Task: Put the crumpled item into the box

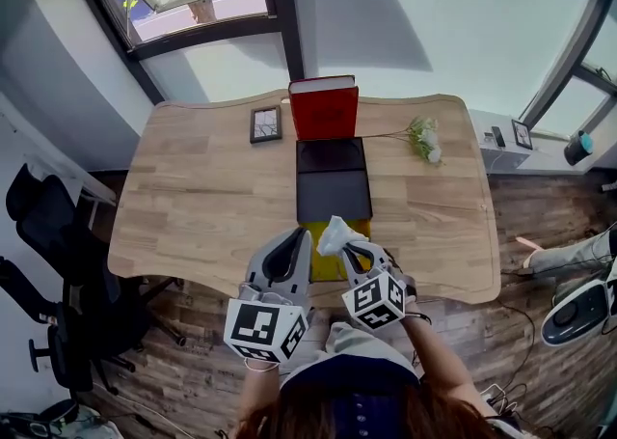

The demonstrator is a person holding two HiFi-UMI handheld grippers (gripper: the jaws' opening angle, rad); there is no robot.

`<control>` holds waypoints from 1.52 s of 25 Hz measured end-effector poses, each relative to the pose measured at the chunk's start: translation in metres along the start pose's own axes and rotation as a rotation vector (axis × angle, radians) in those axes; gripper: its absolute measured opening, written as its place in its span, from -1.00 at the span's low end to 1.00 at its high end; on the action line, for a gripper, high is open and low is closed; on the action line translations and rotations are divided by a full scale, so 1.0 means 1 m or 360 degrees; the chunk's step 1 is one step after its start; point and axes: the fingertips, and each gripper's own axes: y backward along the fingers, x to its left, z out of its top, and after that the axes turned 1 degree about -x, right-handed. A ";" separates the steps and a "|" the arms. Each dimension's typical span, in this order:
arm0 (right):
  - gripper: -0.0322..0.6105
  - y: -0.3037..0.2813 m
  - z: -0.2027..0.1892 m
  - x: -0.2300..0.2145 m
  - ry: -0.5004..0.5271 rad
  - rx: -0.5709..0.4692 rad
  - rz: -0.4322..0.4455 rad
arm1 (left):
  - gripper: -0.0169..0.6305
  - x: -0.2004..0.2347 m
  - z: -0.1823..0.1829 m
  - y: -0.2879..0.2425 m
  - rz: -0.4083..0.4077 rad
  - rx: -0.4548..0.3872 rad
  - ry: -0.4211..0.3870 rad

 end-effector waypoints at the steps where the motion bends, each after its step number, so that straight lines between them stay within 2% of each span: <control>1: -0.79 -0.003 -0.002 0.002 0.0006 0.0011 0.0011 | -0.86 0.001 0.000 0.000 0.0001 0.0001 0.0000; 38: -0.79 -0.091 -0.076 0.042 0.0119 0.0384 0.0385 | -0.86 0.026 -0.011 -0.008 0.0098 0.0075 0.0019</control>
